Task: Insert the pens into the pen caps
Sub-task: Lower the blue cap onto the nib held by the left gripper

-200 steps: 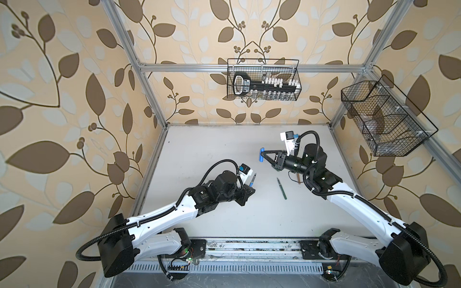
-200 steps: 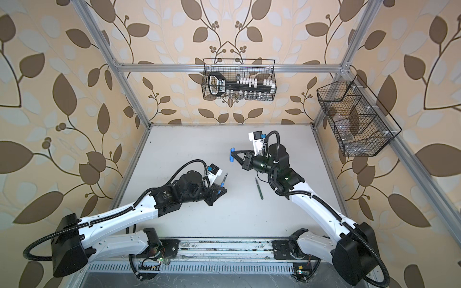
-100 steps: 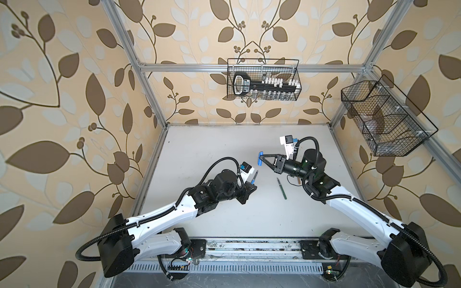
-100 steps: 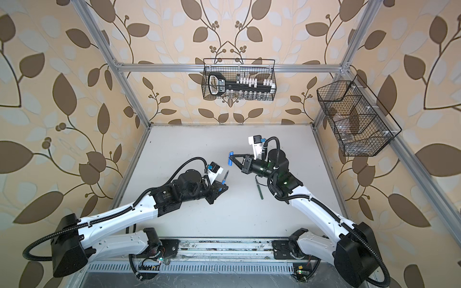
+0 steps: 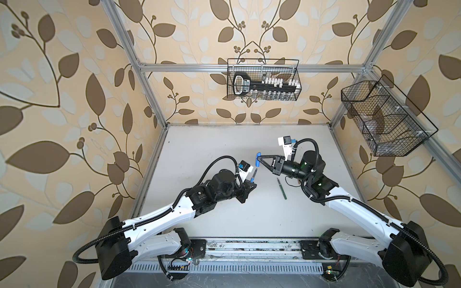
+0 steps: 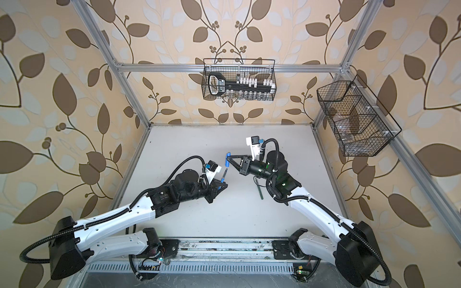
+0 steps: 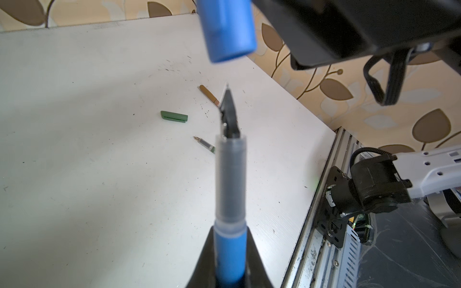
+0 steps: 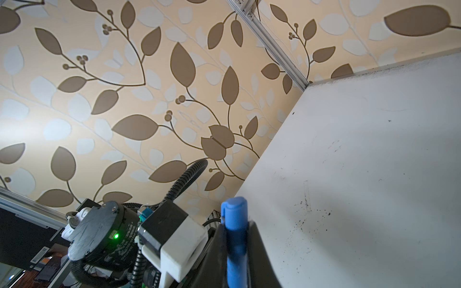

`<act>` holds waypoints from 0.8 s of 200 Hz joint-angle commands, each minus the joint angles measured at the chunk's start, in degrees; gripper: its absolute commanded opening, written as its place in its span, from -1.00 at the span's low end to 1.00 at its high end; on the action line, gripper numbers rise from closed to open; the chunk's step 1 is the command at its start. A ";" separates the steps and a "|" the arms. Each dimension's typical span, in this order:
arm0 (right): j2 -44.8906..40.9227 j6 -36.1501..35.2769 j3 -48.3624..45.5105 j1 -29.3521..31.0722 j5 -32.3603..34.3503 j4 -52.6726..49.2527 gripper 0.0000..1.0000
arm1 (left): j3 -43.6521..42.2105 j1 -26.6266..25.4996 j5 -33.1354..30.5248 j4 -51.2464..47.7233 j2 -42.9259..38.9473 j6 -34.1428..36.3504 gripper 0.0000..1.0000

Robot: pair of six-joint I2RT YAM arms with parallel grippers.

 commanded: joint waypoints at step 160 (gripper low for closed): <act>0.19 2.02 -3.81 1.64 -0.37 5.01 -0.76 | 0.52 -0.34 -2.43 5.47 -2.23 -0.35 -0.80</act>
